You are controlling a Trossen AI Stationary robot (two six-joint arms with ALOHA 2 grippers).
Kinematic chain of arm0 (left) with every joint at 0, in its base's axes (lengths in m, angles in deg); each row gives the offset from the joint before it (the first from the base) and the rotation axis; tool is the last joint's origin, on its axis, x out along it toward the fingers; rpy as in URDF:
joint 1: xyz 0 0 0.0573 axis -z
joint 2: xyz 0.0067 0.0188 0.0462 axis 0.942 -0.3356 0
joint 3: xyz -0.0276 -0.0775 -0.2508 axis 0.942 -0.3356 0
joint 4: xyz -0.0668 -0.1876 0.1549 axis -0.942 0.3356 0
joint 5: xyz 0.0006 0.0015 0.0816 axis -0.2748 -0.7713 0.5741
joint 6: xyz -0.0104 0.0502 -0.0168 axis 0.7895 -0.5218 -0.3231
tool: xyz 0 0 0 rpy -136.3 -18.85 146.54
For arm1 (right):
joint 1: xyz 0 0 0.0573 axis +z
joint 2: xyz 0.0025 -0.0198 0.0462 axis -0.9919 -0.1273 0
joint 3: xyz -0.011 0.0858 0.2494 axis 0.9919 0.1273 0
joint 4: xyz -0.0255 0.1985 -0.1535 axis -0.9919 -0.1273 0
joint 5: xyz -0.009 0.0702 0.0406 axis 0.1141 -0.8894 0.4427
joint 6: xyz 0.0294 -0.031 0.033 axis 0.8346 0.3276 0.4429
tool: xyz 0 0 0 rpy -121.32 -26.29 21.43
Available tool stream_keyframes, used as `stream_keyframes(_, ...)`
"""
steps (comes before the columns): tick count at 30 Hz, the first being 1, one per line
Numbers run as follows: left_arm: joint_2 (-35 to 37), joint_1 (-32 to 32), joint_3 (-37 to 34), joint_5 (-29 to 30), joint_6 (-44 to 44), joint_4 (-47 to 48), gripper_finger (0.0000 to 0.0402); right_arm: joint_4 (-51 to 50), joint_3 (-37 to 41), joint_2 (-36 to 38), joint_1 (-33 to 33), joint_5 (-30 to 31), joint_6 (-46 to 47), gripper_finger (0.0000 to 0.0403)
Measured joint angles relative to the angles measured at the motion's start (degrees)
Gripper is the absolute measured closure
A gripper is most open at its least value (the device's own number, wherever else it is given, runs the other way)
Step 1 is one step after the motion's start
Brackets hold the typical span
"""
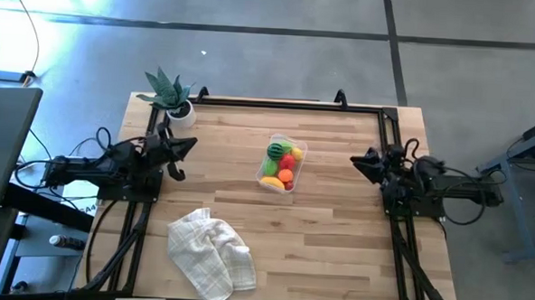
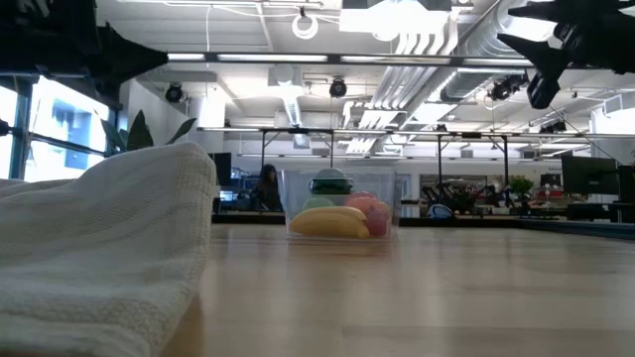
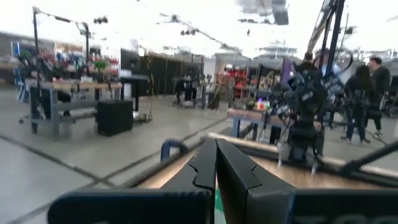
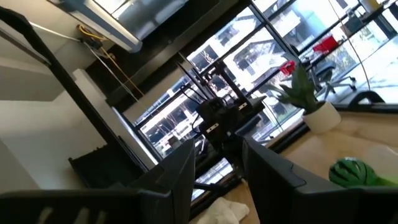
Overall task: Pick and placing Produce into tupperware
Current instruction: Return to Home Position
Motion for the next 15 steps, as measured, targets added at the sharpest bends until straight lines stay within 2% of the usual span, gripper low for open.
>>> stream_keyframes(6, 0.00, 0.00, -3.28, -0.94, 0.76, -4.18, 0.0399, -1.20, 0.97, -0.02, 0.00, -0.03, 0.70, 0.0277)
stream_keyframes(15, -0.02, 0.00, -3.49, -2.14, -2.68, -3.15, 0.0399, -5.91, 0.97, -0.02, 0.00, 0.01, 0.46, 0.0277)
